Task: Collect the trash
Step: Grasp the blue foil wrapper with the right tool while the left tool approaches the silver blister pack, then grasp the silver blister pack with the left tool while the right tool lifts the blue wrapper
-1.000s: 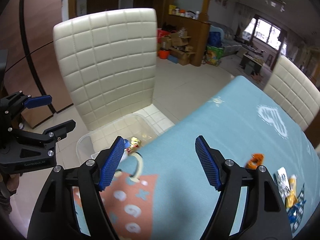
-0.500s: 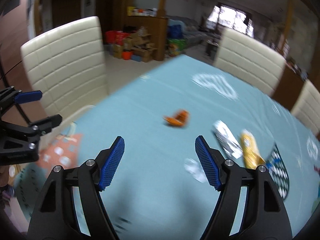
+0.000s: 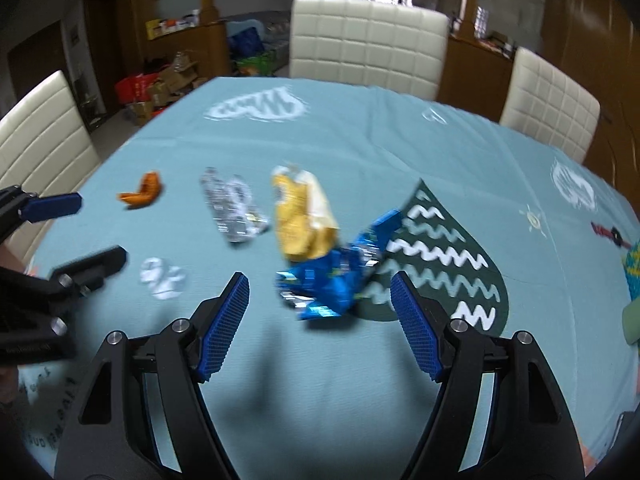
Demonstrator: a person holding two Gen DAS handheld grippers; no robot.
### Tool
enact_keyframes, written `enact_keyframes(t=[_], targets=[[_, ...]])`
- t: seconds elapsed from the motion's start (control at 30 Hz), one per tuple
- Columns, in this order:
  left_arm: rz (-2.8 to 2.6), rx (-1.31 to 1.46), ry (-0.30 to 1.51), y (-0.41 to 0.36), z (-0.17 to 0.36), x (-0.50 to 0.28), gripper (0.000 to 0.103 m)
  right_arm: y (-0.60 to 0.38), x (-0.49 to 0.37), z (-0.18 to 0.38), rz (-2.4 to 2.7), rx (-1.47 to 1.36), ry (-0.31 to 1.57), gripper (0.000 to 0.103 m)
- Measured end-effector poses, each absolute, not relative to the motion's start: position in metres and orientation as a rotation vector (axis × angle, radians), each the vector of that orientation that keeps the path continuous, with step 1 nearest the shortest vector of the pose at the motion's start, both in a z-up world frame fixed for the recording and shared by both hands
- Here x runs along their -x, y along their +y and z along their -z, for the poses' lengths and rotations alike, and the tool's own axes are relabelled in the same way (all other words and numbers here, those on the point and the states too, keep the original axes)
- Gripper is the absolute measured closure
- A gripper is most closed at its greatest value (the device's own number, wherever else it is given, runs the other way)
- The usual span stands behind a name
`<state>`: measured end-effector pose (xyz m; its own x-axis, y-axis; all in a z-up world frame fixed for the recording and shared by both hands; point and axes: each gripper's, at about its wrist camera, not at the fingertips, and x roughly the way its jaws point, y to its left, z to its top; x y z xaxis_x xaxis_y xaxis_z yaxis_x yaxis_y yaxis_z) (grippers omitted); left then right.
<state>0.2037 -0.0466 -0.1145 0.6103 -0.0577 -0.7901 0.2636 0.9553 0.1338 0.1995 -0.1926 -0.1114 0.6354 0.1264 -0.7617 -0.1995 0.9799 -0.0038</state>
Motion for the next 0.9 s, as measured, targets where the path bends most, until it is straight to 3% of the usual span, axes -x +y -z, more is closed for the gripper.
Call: enact_keyframes(t=[0.23, 0.27, 0.3, 0.4, 0.9], targets=[[0.181, -0.275, 0.948, -0.076, 0.139, -0.238, 0.024, -0.206, -0.222, 0.132, -0.194, 0.086, 0.906, 0.038], [0.178, -0.265, 0.956, -0.076, 0.141, -0.243, 0.024, -0.207, -0.224, 0.133, -0.198, 0.085, 0.910, 0.048], [0.173, -0.248, 0.967, -0.075, 0.143, -0.248, 0.024, -0.209, -0.226, 0.137, -0.203, 0.088, 0.922, 0.065], [0.167, -0.205, 0.986, -0.073, 0.149, -0.259, 0.024, -0.213, -0.226, 0.139, -0.227, 0.077, 0.912, 0.083], [0.134, -0.180, 0.955, -0.079, 0.153, -0.269, 0.024, -0.215, -0.216, 0.130, -0.238, 0.067, 0.861, 0.088]])
